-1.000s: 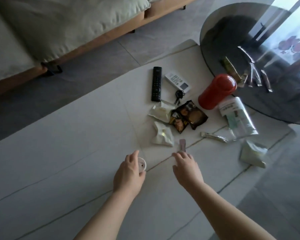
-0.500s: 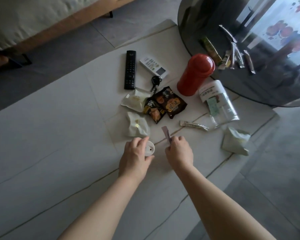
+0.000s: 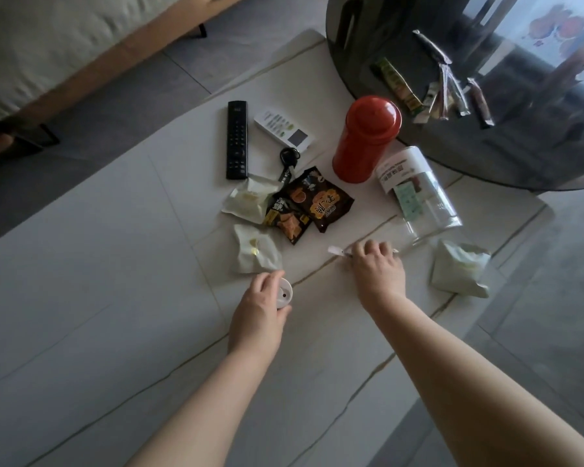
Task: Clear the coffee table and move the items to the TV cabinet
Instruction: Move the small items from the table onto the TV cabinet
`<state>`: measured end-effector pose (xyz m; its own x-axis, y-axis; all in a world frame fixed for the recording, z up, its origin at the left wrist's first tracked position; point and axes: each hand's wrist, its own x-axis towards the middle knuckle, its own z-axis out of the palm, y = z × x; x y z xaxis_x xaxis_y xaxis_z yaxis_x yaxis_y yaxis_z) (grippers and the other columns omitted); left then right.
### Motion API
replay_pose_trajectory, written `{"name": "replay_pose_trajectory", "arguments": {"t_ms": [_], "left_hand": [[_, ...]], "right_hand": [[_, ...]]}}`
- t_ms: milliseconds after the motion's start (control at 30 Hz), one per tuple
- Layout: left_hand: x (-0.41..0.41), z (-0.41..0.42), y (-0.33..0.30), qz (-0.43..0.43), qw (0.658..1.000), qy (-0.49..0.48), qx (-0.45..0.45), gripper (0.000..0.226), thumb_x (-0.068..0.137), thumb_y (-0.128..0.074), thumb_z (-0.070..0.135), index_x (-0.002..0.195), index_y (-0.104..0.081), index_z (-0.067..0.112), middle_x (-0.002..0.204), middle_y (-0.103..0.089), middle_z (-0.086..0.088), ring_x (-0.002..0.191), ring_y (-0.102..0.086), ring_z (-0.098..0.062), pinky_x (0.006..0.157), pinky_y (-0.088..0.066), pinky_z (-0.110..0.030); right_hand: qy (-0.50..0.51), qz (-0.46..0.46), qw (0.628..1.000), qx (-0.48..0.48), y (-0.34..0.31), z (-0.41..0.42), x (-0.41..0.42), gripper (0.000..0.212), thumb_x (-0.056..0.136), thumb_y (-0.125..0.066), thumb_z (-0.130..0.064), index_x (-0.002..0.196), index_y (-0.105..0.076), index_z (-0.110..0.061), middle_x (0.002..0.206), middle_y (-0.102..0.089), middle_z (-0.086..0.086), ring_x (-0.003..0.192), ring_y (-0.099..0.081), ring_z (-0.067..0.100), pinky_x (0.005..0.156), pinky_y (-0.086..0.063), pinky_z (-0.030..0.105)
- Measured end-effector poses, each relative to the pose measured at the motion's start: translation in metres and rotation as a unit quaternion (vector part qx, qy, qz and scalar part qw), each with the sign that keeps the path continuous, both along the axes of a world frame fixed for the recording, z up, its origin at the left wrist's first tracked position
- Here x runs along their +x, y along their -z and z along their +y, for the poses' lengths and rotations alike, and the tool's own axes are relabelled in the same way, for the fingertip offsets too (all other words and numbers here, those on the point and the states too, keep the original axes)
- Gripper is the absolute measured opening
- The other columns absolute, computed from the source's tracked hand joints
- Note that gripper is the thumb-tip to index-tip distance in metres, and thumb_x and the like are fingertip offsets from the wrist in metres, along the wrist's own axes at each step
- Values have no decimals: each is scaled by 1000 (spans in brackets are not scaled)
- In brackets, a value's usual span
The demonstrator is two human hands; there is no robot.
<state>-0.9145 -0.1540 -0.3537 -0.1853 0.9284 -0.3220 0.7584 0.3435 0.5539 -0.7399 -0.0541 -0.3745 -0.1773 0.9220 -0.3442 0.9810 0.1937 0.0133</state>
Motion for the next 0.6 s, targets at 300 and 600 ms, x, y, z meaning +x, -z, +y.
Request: {"name": "replay_pose_trajectory", "arguments": {"t_ms": [300, 600], "left_hand": [[16, -13, -16, 52, 993, 3, -103, 50, 82, -68, 32, 126, -45, 22, 127, -46, 0, 106, -57, -24, 81, -43, -30], [47, -85, -80, -19, 982, 28, -183, 55, 79, -67, 44, 125, -46, 24, 128, -49, -1, 113, -53, -22, 88, -44, -29]], "right_hand": [[82, 85, 989, -94, -6, -53, 3, 23, 93, -36, -10, 113, -47, -7, 119, -54, 15, 110, -48, 32, 89, -39, 36], [440, 495, 699, -267, -91, -152, 39, 6, 93, -43, -4, 95, -46, -9, 80, -56, 11, 60, -63, 19, 50, -50, 31]]}}
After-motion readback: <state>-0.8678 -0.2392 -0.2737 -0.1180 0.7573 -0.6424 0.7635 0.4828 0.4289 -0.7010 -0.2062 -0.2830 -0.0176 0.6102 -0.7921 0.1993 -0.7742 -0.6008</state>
